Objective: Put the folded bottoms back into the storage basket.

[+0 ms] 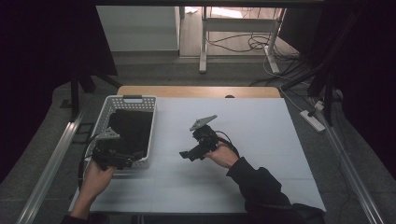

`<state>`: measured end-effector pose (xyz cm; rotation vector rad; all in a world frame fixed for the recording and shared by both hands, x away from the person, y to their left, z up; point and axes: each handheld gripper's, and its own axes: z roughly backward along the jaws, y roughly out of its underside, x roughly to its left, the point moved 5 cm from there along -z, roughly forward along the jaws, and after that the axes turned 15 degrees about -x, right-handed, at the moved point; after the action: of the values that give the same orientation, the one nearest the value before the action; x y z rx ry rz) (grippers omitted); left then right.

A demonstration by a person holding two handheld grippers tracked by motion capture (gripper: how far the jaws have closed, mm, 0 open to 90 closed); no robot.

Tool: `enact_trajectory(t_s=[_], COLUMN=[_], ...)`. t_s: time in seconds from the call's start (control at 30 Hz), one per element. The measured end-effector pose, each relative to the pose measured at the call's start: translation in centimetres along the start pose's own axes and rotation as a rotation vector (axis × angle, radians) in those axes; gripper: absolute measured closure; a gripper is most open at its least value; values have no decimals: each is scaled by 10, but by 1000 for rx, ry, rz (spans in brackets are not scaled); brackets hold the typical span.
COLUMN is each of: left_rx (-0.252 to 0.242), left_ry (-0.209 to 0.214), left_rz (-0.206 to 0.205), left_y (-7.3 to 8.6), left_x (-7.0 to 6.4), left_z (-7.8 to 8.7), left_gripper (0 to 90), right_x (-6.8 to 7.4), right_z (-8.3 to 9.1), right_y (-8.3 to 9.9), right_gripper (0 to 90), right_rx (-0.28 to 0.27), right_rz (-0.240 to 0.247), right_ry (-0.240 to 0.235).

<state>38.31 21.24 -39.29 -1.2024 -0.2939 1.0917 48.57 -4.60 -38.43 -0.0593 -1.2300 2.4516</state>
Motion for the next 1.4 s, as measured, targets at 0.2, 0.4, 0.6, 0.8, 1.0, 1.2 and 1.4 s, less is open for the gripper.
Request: enact_trajectory(t_s=[0.2,0.4,0.6,0.8,1.0,1.2,1.4], left_rx=[-10,-16,-17,-4,7,14,17], left_ry=[0,1,-9,-19,-16,-5,-4], left_rz=[5,14,13,7,23,33,45], left_y=[7,16,26,36,47,56,64], left_x=[-9,-17,-24,-29,-31,-31,-30], left_z=[11,20,29,35,42,45,47], left_gripper=[0,0,0,0,0,0,0], right_x=[1,3,5,5,5,5,4], right_z=[7,14,20,24,28,34,42], right_y=[5,7,9,13,15,18,21], right_gripper=[0,0,0,0,0,0,0], right_rx=[8,-4,-10,-4,-12,-21,-26], right_rz=[5,3,0,-9,-6,-12,-16], right_ry=[3,-2,-6,0,-8,-6,3])
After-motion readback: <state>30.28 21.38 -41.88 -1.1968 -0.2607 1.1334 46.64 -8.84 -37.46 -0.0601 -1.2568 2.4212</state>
